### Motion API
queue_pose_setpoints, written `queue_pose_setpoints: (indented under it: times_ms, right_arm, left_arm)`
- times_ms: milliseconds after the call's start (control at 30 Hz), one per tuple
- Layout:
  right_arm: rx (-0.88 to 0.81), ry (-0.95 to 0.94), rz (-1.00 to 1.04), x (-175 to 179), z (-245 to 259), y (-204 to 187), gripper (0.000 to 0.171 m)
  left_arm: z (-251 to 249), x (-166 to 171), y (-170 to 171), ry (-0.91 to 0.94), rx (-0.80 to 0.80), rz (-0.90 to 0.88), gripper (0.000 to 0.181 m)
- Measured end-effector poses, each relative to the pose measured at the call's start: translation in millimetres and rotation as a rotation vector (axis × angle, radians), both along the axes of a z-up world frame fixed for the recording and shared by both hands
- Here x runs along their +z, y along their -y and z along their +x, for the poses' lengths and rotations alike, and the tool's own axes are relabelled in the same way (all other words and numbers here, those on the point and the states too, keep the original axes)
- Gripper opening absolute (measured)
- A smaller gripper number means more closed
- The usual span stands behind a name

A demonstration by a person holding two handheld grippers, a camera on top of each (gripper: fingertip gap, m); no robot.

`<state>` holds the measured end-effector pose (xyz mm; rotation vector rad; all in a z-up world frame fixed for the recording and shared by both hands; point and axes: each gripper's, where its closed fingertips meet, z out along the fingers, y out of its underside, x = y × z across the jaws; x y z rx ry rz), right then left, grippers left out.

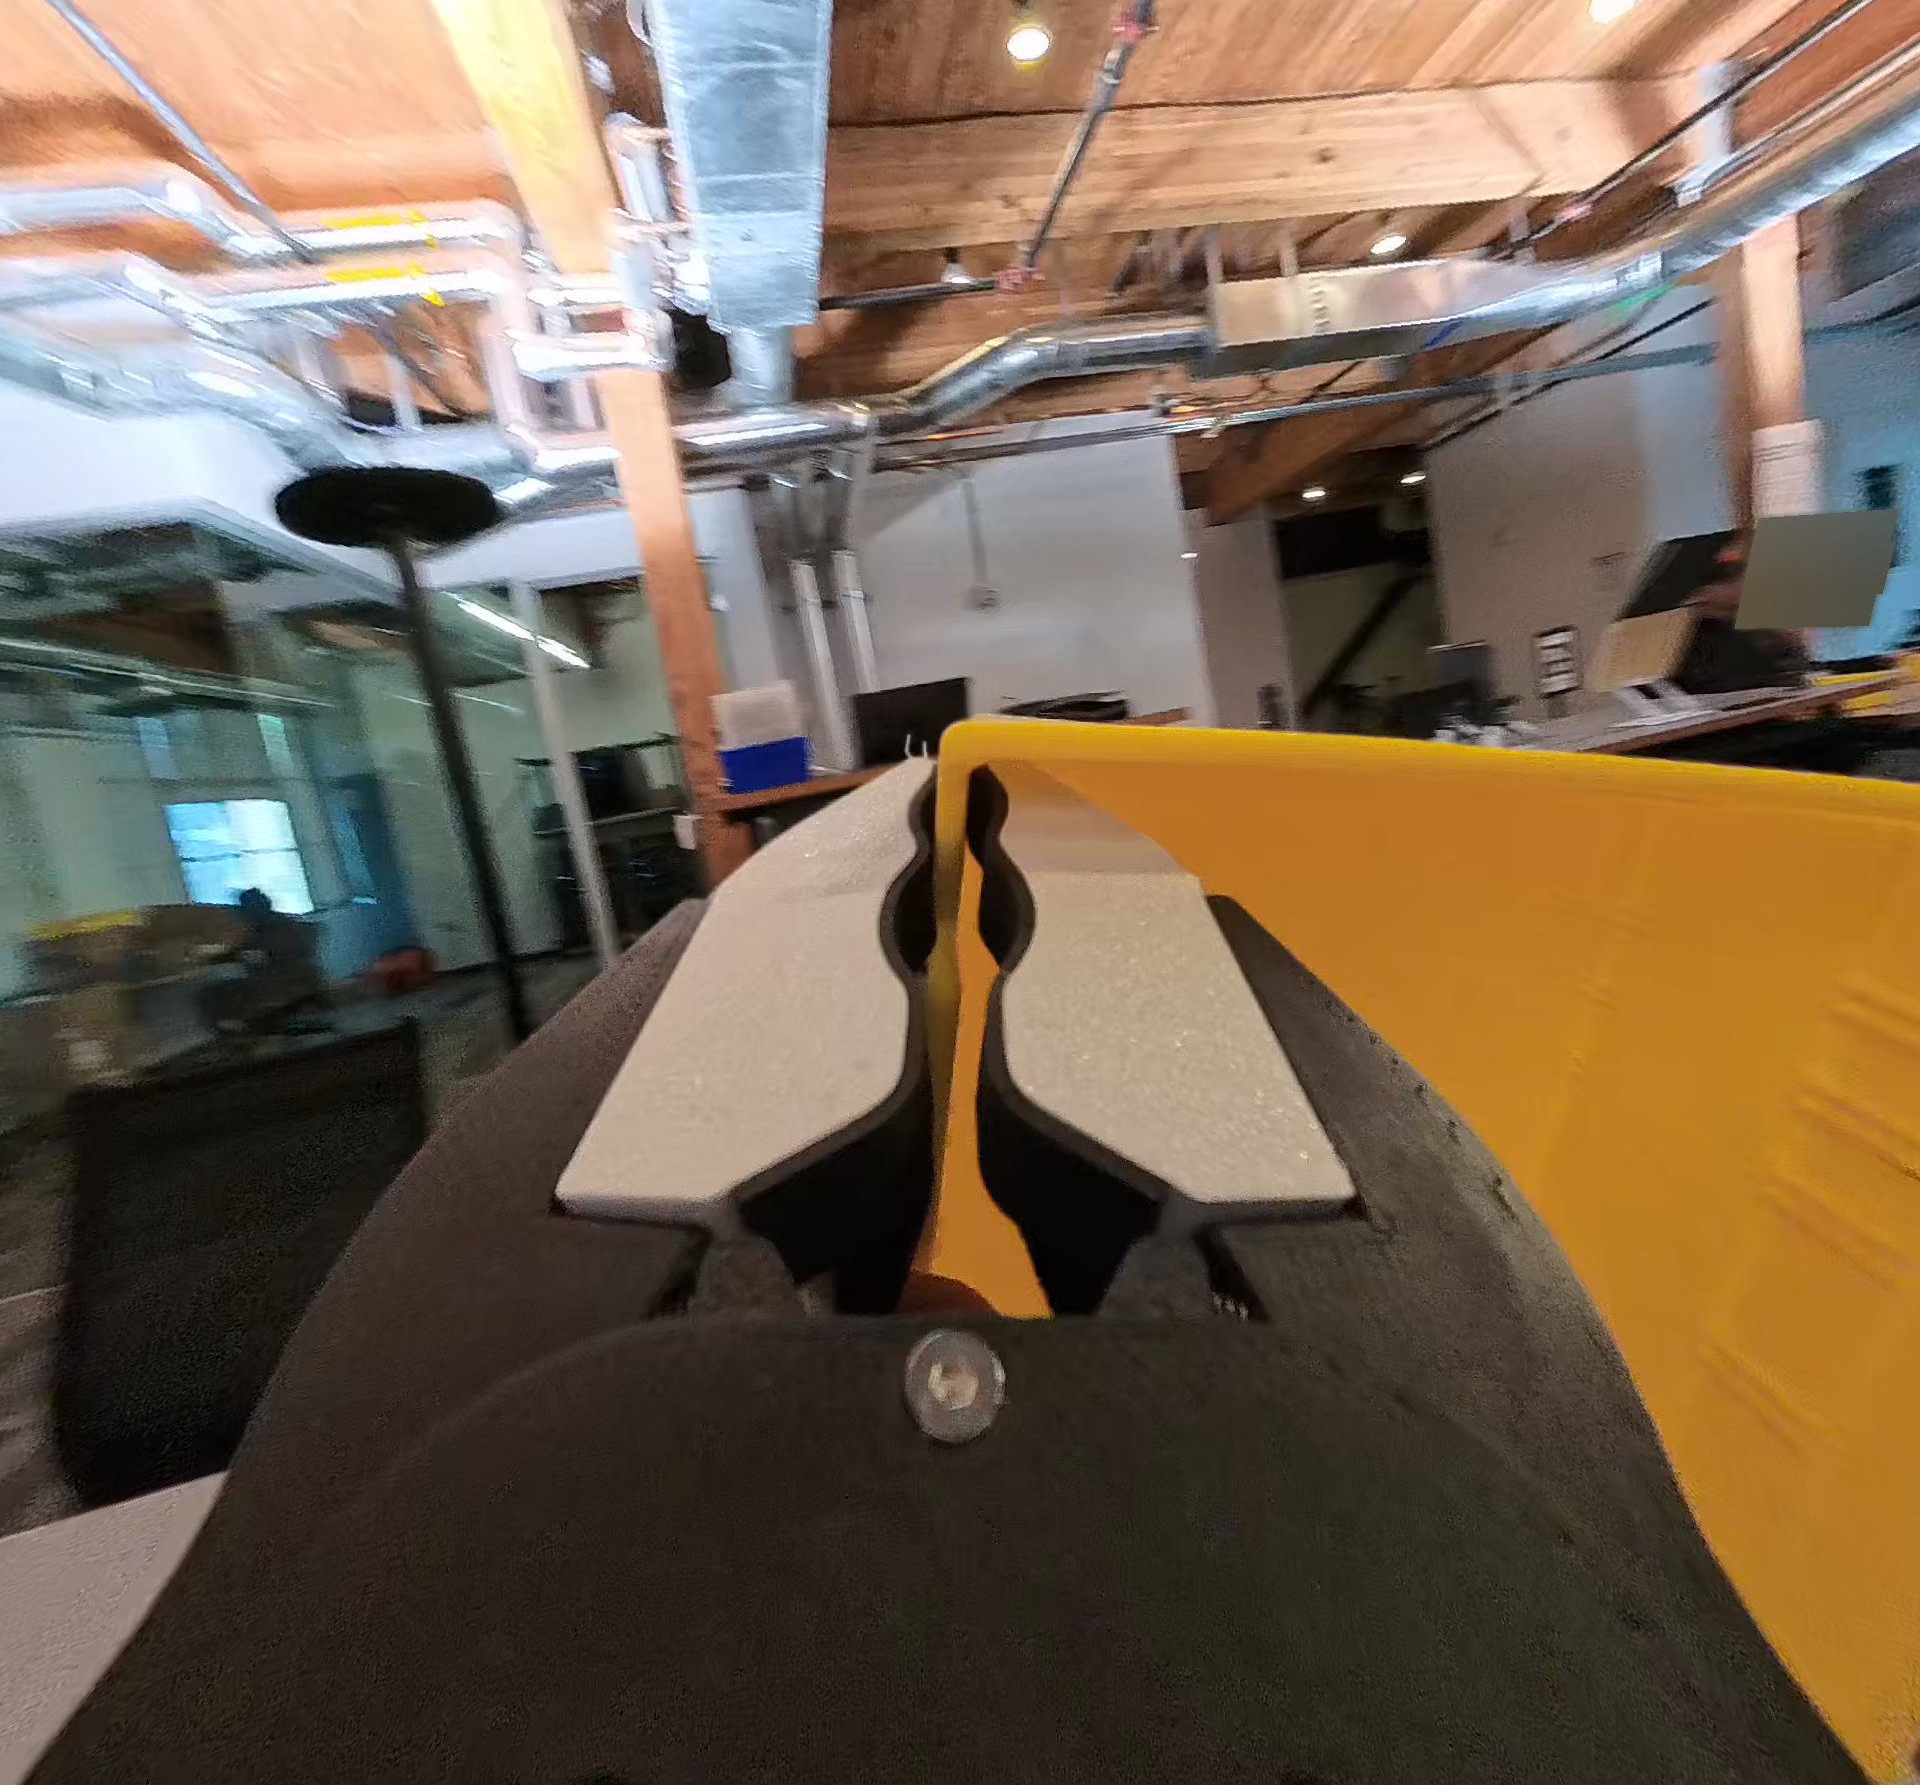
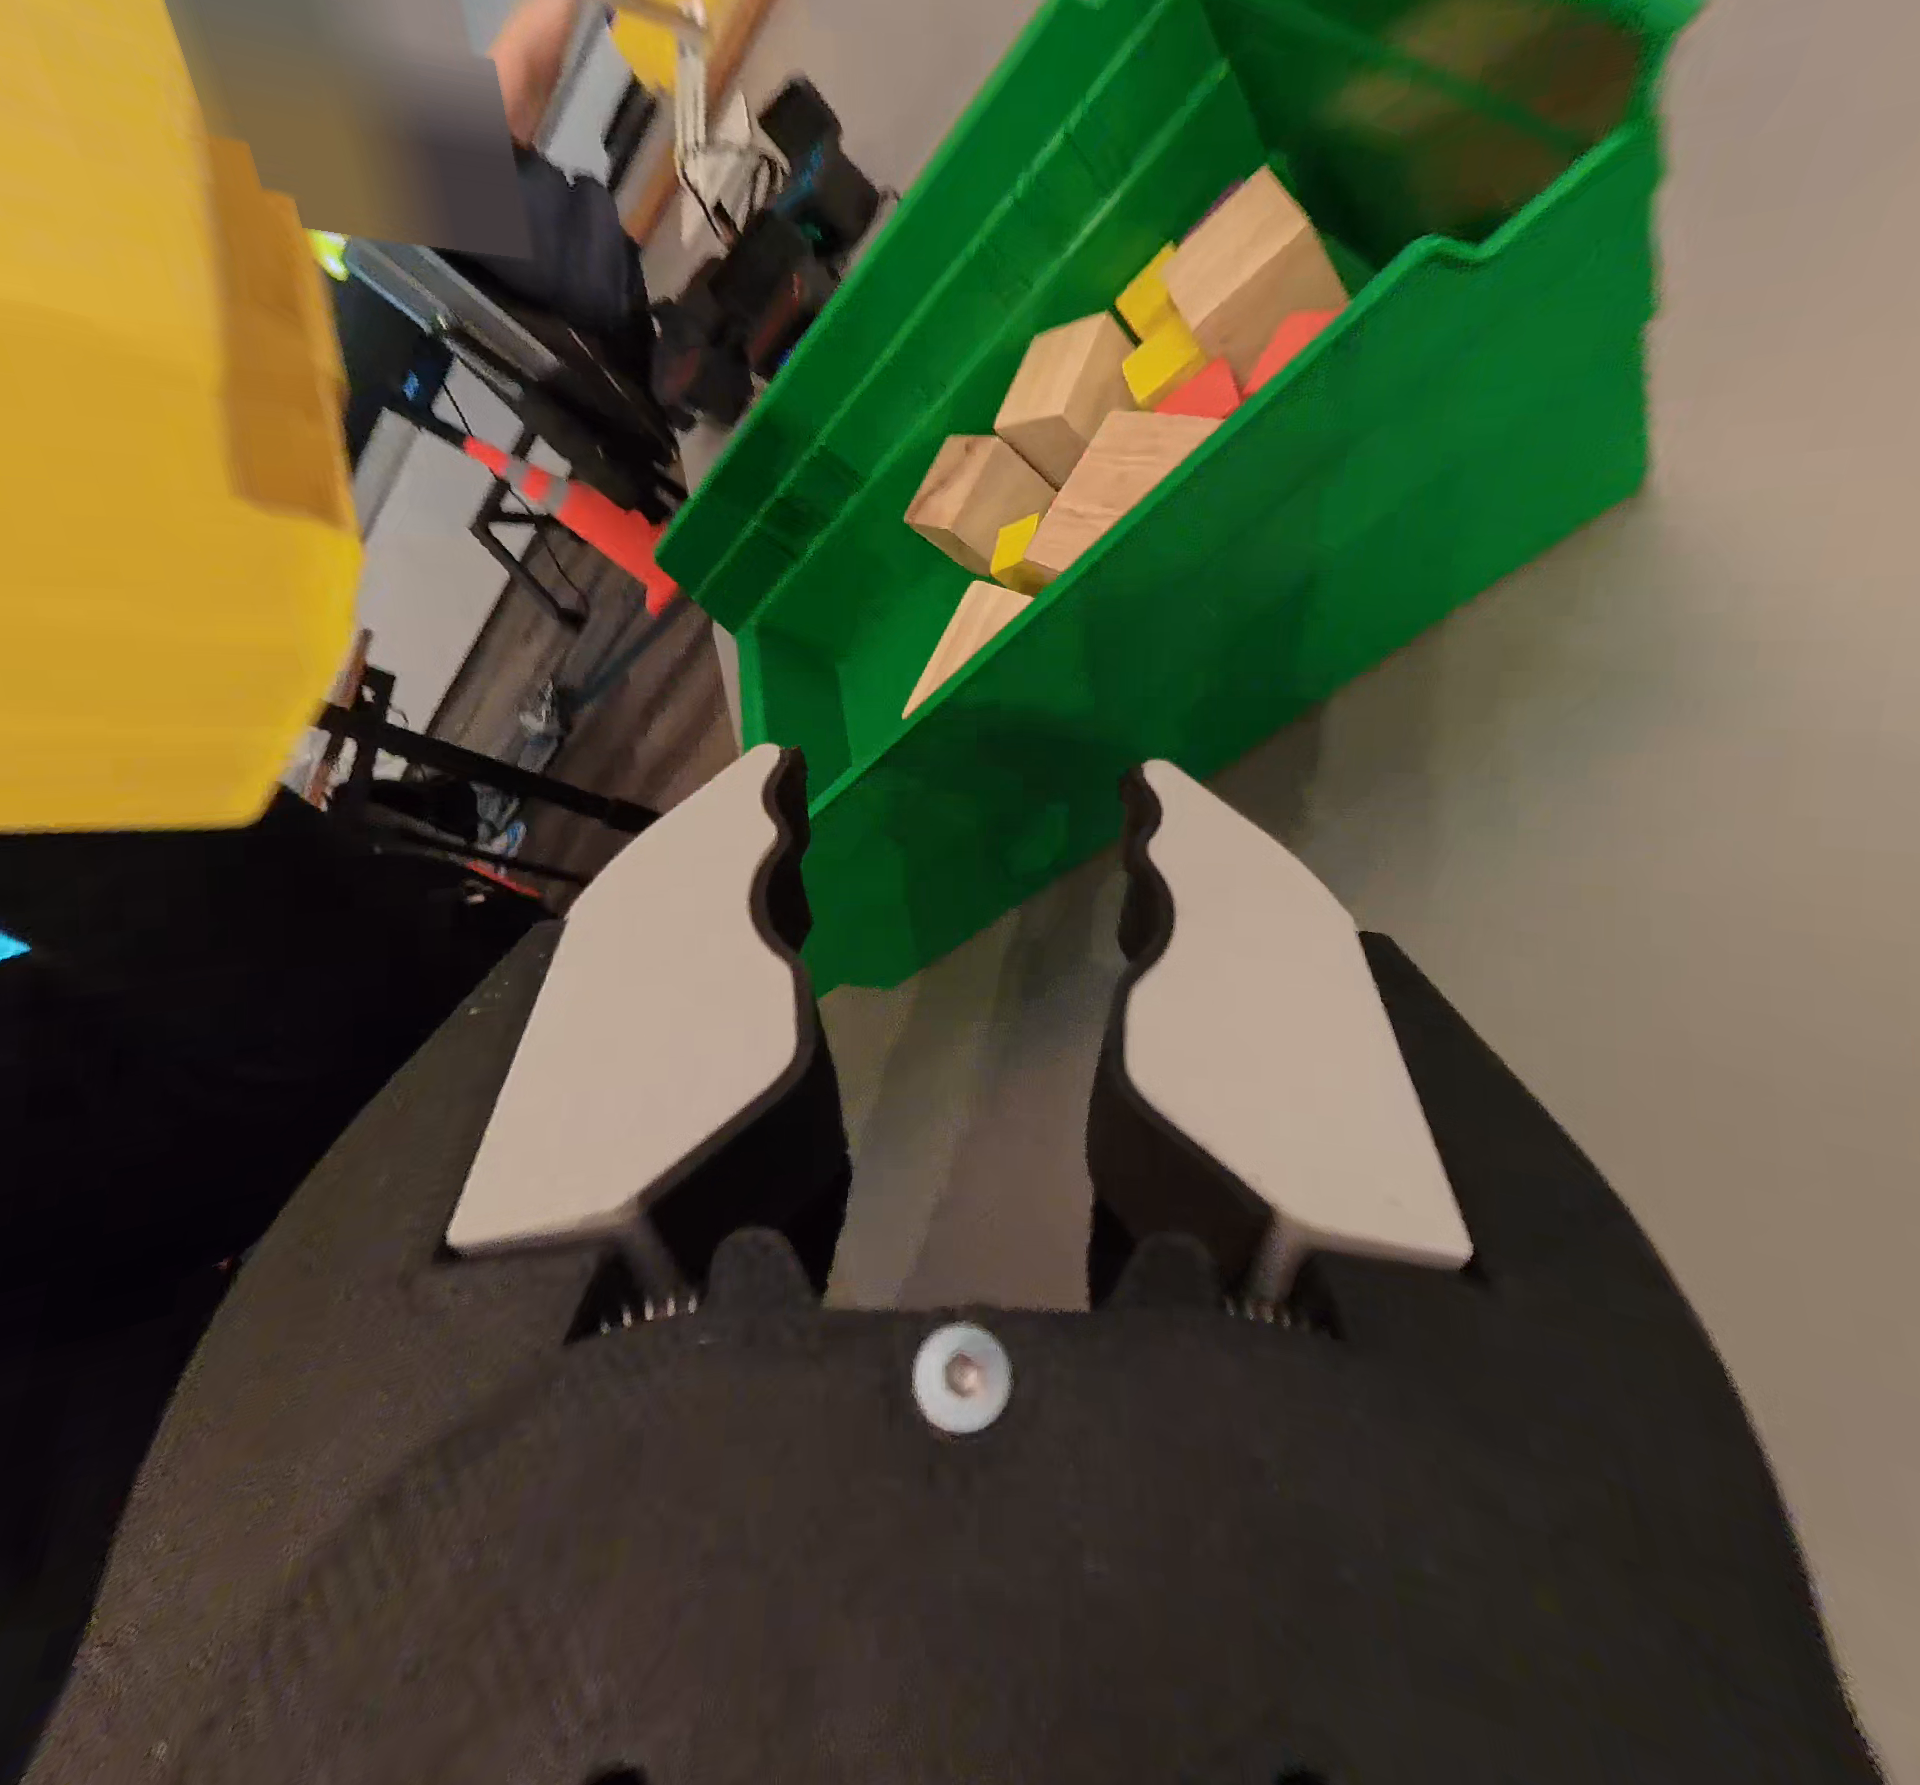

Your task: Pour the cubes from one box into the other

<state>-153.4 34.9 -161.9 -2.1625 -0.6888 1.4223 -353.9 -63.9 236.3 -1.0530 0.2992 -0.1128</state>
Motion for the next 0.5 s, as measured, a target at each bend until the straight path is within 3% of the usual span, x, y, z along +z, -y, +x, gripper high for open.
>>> queue_pose_setpoints:
  times_ms: [267,400,500]
  right_arm:
    - [-0.294,-0.19,0.139,65.8,154.6,-6.2,0.051]
    - [-0.486,-0.149,0.213,66.4,237.9,-13.7,0.047]
    - [-0.592,-0.173,0.209,63.8,284.9,-17.3,0.047]
  left_arm:
    - [153.3,-67.1,-74.1,0.134,-0.55,-0.296,0.003]
    - [224.8,-127.2,-113.8,0.187,-0.697,-0.524,0.003]
    - [270.2,-182.7,-145.7,0.188,-0.704,-0.706,0.003]
